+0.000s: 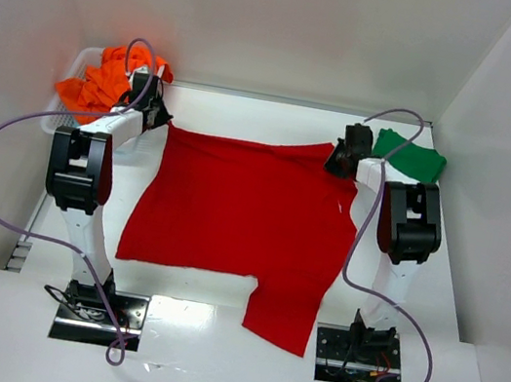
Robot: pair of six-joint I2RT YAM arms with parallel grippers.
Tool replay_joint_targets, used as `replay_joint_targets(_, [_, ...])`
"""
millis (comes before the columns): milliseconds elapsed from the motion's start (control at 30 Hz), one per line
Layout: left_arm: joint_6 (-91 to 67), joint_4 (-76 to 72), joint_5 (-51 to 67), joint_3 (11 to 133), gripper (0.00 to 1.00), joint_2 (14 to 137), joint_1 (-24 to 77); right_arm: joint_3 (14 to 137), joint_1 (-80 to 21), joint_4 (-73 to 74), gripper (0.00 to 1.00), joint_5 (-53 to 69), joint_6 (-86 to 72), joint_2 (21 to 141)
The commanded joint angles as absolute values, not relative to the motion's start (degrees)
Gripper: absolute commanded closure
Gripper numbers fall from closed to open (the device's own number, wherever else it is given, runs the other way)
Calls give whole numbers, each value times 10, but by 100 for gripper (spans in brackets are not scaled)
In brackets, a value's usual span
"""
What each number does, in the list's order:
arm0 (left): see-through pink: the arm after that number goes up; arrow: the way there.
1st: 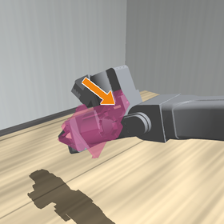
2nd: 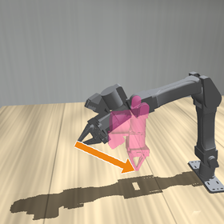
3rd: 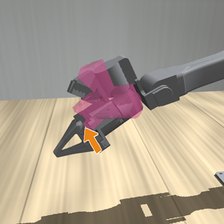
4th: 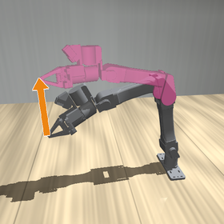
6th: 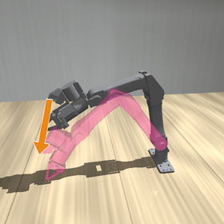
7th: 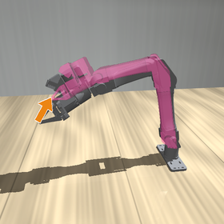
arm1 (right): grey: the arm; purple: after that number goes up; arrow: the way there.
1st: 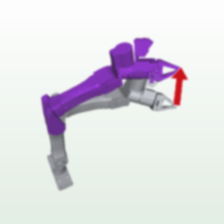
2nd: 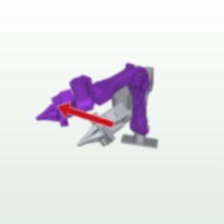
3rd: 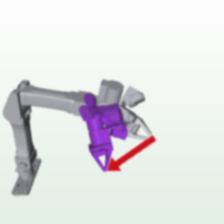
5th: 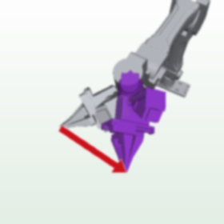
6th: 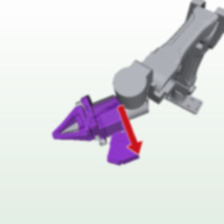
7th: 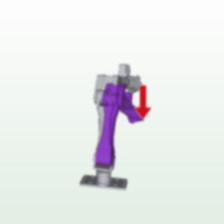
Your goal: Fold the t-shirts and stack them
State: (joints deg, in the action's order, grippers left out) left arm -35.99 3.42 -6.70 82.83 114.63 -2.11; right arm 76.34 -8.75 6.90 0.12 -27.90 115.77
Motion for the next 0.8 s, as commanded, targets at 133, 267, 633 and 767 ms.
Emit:
replay_joint_targets(133, [-342,25,-60,842,100,1143,-25,841,-74,95,100,89,-330,1087])
replay_joint_targets(267, [-342,25,-60,842,100,1132,-25,856,-62,111,100,133,-358,1054])
replay_joint_targets(633, [-337,47,-54,817,100,1052,-25,780,-39,131,100,141,-402,916])
replay_joint_targets(767, [-337,58,-60,790,100,1024,-25,758,-39,148,100,141,-402,888])
